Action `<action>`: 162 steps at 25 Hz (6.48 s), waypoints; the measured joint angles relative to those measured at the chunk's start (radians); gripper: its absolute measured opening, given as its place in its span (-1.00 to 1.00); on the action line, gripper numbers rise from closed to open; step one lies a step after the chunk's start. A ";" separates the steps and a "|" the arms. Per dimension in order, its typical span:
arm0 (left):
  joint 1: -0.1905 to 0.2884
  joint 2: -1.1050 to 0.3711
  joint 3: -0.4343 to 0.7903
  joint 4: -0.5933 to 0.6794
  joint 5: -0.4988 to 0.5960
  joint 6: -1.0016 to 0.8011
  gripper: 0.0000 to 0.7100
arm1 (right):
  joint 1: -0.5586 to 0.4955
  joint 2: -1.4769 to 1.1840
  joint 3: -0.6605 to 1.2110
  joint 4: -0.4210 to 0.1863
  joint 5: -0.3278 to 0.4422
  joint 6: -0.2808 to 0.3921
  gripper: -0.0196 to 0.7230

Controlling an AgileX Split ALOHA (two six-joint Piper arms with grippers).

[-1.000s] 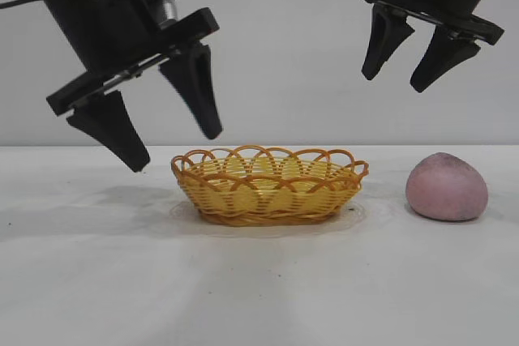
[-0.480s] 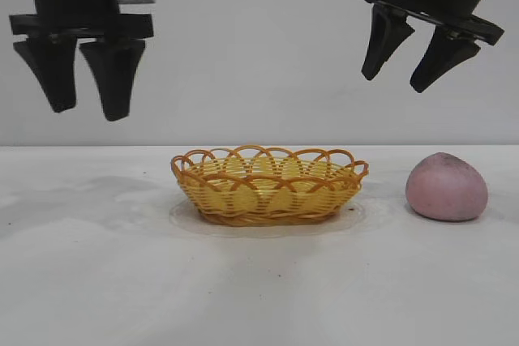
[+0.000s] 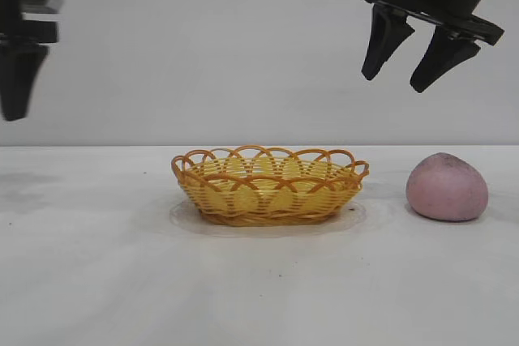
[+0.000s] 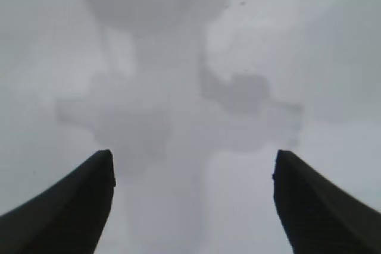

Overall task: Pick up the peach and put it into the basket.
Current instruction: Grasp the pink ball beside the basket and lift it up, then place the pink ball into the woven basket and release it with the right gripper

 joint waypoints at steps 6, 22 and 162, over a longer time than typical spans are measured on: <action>0.000 -0.078 0.096 -0.012 0.002 0.005 0.53 | 0.000 0.000 0.000 0.000 0.000 0.000 0.23; 0.000 -0.823 0.771 -0.145 -0.200 -0.004 0.53 | 0.000 0.000 0.000 0.000 0.000 0.000 0.23; 0.006 -1.944 0.937 -0.128 -0.003 0.009 0.53 | 0.083 0.243 -0.451 -0.123 0.560 0.132 0.25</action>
